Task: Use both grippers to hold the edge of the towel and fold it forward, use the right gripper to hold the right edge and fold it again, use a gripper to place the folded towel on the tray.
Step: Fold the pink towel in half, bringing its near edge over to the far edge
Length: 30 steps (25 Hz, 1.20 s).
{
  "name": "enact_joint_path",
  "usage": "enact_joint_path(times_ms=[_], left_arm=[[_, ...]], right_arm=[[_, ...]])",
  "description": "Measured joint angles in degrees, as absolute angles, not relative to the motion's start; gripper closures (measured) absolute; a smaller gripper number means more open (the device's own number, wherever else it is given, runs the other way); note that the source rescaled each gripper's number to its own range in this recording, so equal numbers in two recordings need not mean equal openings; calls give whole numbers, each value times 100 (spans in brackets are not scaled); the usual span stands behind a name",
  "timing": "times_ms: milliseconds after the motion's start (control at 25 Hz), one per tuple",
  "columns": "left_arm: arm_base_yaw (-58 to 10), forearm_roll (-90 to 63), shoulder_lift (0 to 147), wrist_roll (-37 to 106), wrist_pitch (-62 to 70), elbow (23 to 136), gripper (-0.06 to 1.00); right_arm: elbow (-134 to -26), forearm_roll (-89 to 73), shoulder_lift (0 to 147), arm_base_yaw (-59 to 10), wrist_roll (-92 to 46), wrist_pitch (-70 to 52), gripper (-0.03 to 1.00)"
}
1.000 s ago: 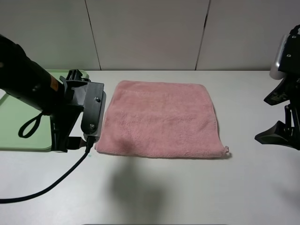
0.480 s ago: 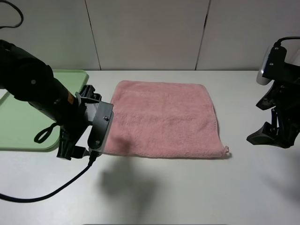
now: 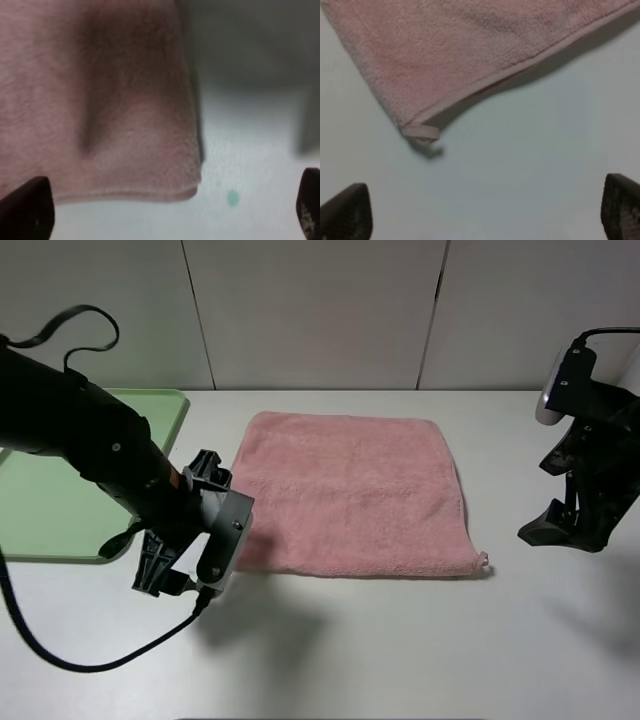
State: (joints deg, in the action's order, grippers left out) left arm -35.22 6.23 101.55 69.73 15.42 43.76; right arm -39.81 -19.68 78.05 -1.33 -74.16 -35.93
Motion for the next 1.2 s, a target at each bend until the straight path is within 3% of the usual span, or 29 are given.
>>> enact_joint_path(times_ms=[1200], left_arm=[[-3522, 799, 10679, 7694, 955, 4405, 4]], right_arm=[[-3981, -2079, 7805, -133, -7670, -3465, -3]])
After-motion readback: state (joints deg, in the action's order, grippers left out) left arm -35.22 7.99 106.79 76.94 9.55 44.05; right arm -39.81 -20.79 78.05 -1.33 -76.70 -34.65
